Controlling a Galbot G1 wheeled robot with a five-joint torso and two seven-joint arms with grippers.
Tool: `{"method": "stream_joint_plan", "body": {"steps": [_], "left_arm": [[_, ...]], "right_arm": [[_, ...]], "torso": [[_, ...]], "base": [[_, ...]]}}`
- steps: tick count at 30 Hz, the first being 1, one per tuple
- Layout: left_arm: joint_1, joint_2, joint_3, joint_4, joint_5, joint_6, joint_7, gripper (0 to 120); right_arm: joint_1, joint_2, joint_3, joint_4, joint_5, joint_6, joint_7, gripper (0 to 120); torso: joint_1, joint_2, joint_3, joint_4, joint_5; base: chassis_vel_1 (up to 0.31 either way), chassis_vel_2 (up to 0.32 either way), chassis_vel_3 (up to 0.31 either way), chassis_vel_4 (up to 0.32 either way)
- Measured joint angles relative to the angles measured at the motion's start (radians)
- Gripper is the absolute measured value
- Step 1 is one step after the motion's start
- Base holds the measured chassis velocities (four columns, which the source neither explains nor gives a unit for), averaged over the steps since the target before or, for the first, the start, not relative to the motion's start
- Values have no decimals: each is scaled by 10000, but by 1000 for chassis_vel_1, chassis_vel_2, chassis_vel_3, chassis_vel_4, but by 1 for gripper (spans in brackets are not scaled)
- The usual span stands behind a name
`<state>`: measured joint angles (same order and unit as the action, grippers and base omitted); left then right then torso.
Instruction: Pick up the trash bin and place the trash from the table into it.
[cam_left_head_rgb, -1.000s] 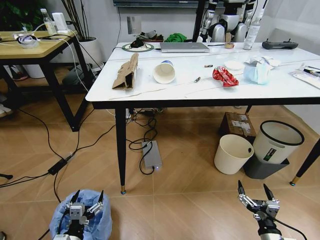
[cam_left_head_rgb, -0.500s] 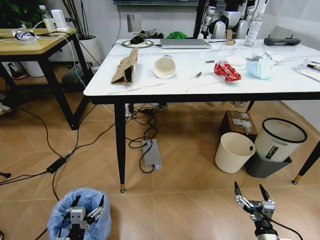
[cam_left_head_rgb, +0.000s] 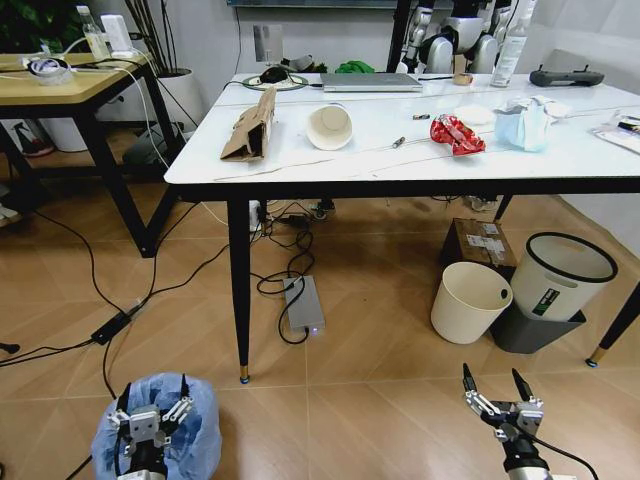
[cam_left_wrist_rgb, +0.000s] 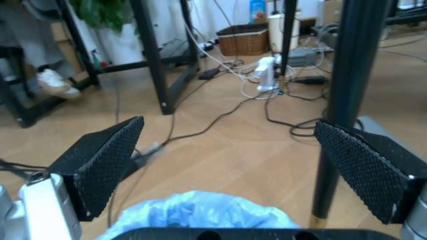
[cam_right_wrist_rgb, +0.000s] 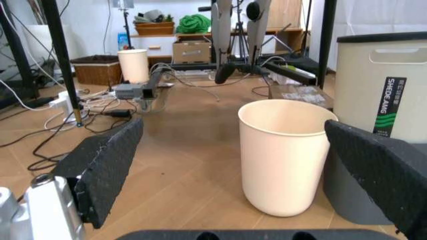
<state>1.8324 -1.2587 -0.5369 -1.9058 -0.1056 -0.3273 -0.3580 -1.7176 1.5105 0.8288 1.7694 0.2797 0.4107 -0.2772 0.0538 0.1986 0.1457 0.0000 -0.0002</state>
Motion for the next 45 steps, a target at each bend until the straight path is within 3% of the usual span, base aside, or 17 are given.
{"method": "stream_joint_plan", "body": {"steps": [4,6,9,13,17,19,22,31,39,44,45], "left_arm": [[68,-129,-327,-102,-1266,650,1491,100],[248,-179,-755,-191,-2561,1266,3295,100],[516,-79,-1525,-232,-3122,1663,4544,100],[840,265,-2447,-546,-3213,2433,4461,100],[1030,779,-3632,-795,-3152,4142,3643,100],[981,826,-3739,-759,-3218,4516,3439,100],[830,838,-3619,-554,-3560,5297,2947,100],[123,664,-3097,455,-3963,6344,2519,100],[-155,809,-3136,592,-4529,7312,2195,100],[-261,843,-3146,711,-4534,7583,2161,94],[-310,862,-3154,814,-4449,7538,2167,88]], "right_arm": [[-14,-3,-5,-24,-4,6,0,100],[-8,15,-46,-44,-45,7,1,100],[125,140,-130,-151,-122,-2,5,100],[309,362,-291,-392,-216,45,6,100],[508,628,-617,-823,-366,215,5,100],[538,664,-704,-894,-394,239,4,100],[604,691,-864,-1016,-488,273,3,100],[531,521,-858,-1031,-508,274,4,100],[460,464,-805,-1001,-491,284,5,100],[405,515,-825,-976,-523,311,6,100],[393,528,-824,-976,-533,331,6,100]], "torso": [[4,18,11,-1,2],[9,30,18,-1,-2],[11,42,25,-1,-2],[16,52,33,0,-1],[20,63,41,1,0],[20,67,43,-1,2],[23,72,47,0,-2],[28,86,56,-1,-4],[29,92,60,-1,1],[31,96,62,0,2],[31,97,63,0,2]], "base": [[0,0,0,0],[0,0,0,0],[0,0,0,0],[0,0,0,0],[0,0,0,0],[0,0,0,0],[0,0,0,0],[0,0,0,0],[0,0,0,0],[0,0,0,0],[0,0,0,0]]}}
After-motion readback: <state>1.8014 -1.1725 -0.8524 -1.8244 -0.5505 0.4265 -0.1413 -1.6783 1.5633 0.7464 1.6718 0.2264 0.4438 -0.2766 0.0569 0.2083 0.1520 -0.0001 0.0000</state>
